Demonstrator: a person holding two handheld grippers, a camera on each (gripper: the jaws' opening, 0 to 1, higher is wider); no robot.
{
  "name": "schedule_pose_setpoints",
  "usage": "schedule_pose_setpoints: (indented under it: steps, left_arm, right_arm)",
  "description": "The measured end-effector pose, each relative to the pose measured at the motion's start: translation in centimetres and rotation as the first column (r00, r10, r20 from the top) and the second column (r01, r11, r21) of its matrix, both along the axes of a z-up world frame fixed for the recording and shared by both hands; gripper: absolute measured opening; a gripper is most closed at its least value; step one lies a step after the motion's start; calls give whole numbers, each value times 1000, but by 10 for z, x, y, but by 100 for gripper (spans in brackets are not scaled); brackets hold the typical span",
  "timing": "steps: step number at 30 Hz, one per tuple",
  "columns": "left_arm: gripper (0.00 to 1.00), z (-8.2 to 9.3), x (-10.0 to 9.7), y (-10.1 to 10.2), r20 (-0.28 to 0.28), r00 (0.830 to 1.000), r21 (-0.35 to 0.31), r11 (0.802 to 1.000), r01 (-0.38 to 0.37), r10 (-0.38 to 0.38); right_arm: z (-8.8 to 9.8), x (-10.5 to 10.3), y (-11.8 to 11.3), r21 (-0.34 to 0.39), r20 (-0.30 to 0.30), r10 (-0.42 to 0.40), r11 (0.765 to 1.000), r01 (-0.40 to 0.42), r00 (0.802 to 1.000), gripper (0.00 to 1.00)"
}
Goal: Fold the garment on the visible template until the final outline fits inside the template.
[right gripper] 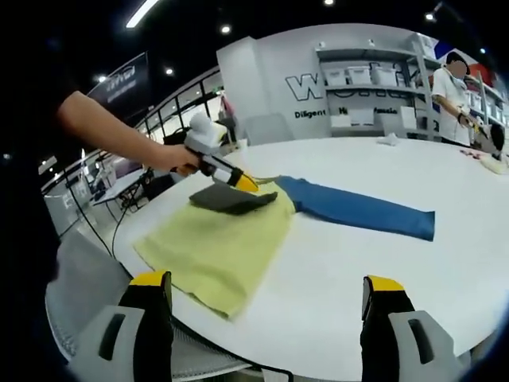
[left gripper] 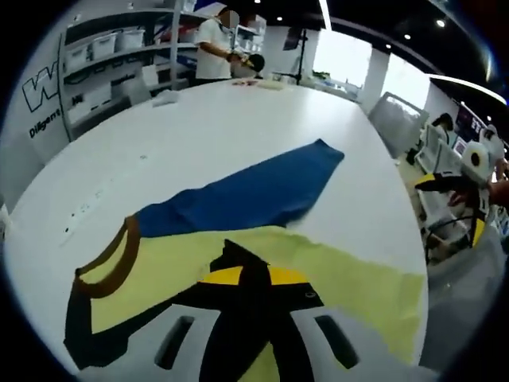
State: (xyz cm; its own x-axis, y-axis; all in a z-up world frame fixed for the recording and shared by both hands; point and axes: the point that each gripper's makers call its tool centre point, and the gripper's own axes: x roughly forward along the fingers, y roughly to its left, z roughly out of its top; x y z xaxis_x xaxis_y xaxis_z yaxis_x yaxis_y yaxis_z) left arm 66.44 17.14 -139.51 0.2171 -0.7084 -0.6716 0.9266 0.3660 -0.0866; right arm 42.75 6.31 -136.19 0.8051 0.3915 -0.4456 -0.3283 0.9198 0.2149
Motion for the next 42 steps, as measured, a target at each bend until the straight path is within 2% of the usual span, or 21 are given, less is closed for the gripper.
schedule_pose_setpoints:
  steps: [6, 8, 11, 16, 18, 22, 24, 25, 26, 27, 28, 30, 33, 42]
  left_arm:
    - [21, -10, 1, 11, 28, 1000, 35, 999, 11, -12]
    - [25, -17, -1, 15, 6, 1000, 50, 999, 2, -3]
    - [26, -24, -8, 15, -22, 1000, 55, 998, 6, -5]
    - [26, -34, -22, 5, -72, 997, 57, 998, 19, -15]
    - [27, -37, -25, 2, -75, 997, 62, 998, 20, -16]
    - [22, -45, -31, -1, -78, 996, 94, 995, 37, -30]
    - [19, -50, -32, 2, -58, 997, 136, 989, 63, -56]
    - [16, -47, -31, -1, -28, 996, 124, 989, 82, -80]
    - [14, -47, -33, 0, -51, 996, 122, 990, 73, -67]
    - [10, -48, -39, 0, -116, 992, 111, 992, 52, -39]
    - [6, -48, -40, 0, -127, 991, 112, 993, 47, -33]
    - [1, -47, -34, 2, -80, 996, 123, 991, 52, -42]
    - [0, -47, -35, 2, -118, 993, 115, 993, 24, -10]
    - [0, -37, -43, -2, -134, 990, 72, 996, 54, -44]
  right_arm:
    - [0, 1, 4, 5, 0, 8, 1000, -8, 1000, 99]
    - [0, 1, 4, 6, 3, 8, 1000, -8, 1000, 99]
    - [0, 1, 5, 8, 2, 8, 1000, -8, 1000, 99]
    - [-4, -2, 4, 10, -7, 3, 1000, -2, 1000, 99]
    - [-4, -2, 4, 15, -7, 0, 1000, 0, 1000, 99]
    - [-4, -3, 3, 13, -8, 1, 1000, -1, 1000, 99]
    - [-5, -4, 2, 16, -8, -5, 1000, 5, 1000, 99]
    - [-5, -4, 2, 15, -9, -5, 1000, 5, 1000, 99]
    - [-5, -4, 2, 14, -9, -6, 1000, 6, 1000, 99]
    - [-5, -5, 1, 15, -10, -8, 1000, 8, 1000, 99]
    - [-5, -5, 1, 19, -8, -12, 1000, 12, 1000, 99]
    - [-6, -5, 0, 20, -10, -14, 1000, 14, 1000, 98]
    - [-7, -6, 0, 18, -14, -11, 1000, 11, 1000, 98]
    - [-4, -4, 3, 21, -9, -5, 1000, 6, 1000, 98]
